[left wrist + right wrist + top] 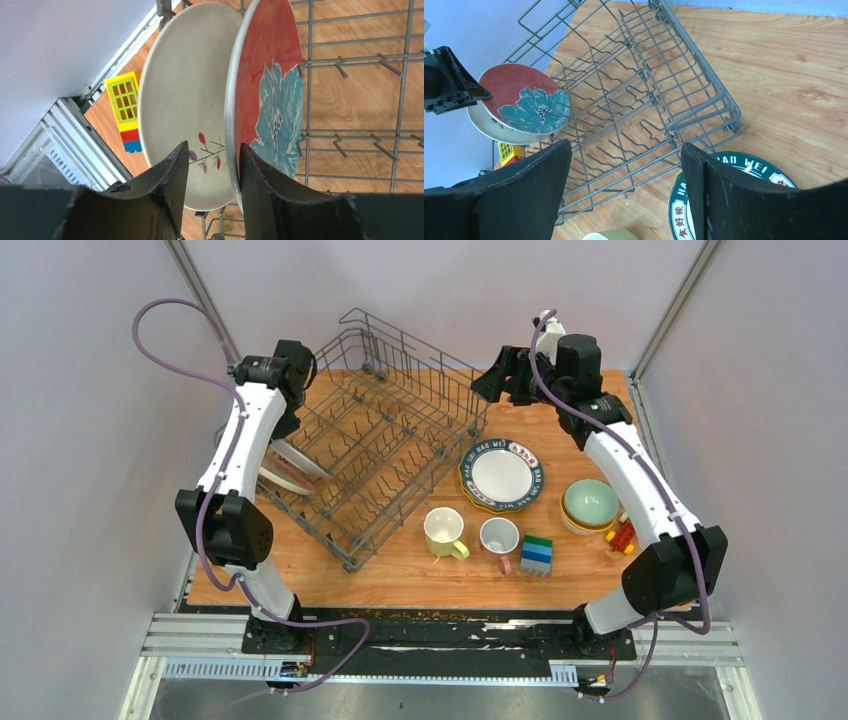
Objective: Load the mixed dishes into the dish rack
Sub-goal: Insert the plate into the dish rack.
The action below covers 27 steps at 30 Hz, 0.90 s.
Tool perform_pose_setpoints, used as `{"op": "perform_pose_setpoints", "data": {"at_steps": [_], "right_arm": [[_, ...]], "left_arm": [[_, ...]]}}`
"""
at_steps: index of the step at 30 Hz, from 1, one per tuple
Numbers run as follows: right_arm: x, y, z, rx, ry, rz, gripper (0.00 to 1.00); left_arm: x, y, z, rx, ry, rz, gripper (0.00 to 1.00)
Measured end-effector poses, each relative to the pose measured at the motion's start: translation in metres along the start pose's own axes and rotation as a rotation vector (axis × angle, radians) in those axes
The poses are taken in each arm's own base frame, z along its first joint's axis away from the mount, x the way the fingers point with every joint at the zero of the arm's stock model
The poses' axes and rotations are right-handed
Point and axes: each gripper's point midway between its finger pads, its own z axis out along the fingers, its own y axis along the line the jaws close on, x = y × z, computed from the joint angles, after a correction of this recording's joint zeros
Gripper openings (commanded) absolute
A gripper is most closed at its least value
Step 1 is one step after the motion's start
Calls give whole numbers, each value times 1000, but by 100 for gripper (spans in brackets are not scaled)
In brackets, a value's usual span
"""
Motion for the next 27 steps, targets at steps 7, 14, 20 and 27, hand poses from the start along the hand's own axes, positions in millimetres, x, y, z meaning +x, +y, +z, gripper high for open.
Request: {"op": "perform_pose_setpoints", "data": {"at_steps": [7,14,20,27], "right_arm": [[-2,6,-15,3,-22,9,82],[6,2,-38,66,-61,46,82],[31,-13,-63,152,-100,97,83],[86,-54,-72,299,-71,162,83]], "left_arm": [[-2,4,-3,9,-8,63,82],[-16,16,-26,87,-71,90,100],[-38,29,-73,280,-197,47,100],[-35,19,-141,675,-334,22,100]]}}
